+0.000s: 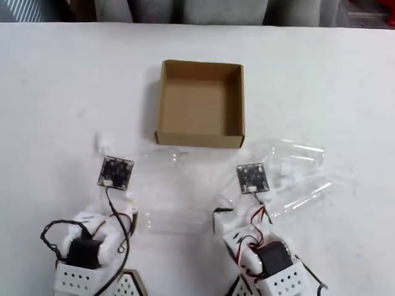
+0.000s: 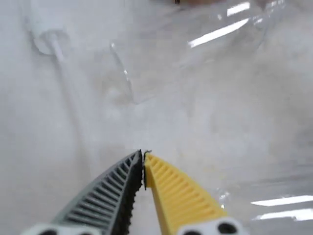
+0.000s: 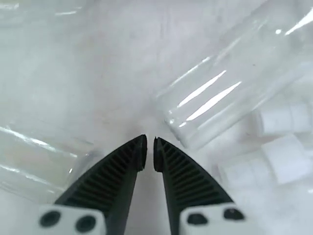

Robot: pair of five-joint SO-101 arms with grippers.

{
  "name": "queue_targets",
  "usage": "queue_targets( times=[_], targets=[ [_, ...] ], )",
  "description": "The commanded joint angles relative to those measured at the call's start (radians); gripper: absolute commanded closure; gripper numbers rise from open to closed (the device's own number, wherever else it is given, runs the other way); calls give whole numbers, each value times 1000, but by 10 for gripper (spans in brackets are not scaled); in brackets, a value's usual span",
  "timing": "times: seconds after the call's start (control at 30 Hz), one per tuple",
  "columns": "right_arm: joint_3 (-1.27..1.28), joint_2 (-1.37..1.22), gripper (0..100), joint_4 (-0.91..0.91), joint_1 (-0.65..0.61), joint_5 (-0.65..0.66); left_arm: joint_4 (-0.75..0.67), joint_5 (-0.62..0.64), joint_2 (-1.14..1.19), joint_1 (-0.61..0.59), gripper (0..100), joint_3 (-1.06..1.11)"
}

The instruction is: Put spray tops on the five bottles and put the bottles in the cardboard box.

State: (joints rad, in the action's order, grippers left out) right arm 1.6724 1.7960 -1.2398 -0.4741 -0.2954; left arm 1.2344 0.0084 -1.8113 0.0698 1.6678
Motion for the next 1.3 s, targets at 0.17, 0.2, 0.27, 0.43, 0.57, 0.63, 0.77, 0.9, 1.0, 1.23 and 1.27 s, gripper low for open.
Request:
queue_targets(
  times=[0.17,0.2,0.27,0.43,0.57,0.63,0.77,0.9,1.0,1.23,1.27],
  targets=[
    [-95,5,860,44,208,11,-224,-12,-13,-5,976,-215],
    [-95,7,841,44,217,11,-249,-12,-13,-7,976,-232],
    [-92,7,807,36,220,11,-278,-12,-13,-8,976,-265],
    [-48,5,744,41,228,12,-278,-12,-7,-7,976,-373],
    [-49,5,701,42,223,12,-278,-12,85,-4,976,-445],
    [-51,5,697,44,222,11,-278,-12,220,-4,976,-519],
    [-46,7,700,62,222,11,-275,-20,575,-1,976,-732],
    [-44,7,700,62,226,11,-183,-175,889,5,976,-934],
    [-44,7,700,62,228,11,-126,-325,1064,31,976,-1031],
    [-43,7,700,62,228,11,-51,-715,1293,205,976,-1069],
    [-43,7,700,62,228,11,-51,-756,1316,226,976,-1066]
  ],
)
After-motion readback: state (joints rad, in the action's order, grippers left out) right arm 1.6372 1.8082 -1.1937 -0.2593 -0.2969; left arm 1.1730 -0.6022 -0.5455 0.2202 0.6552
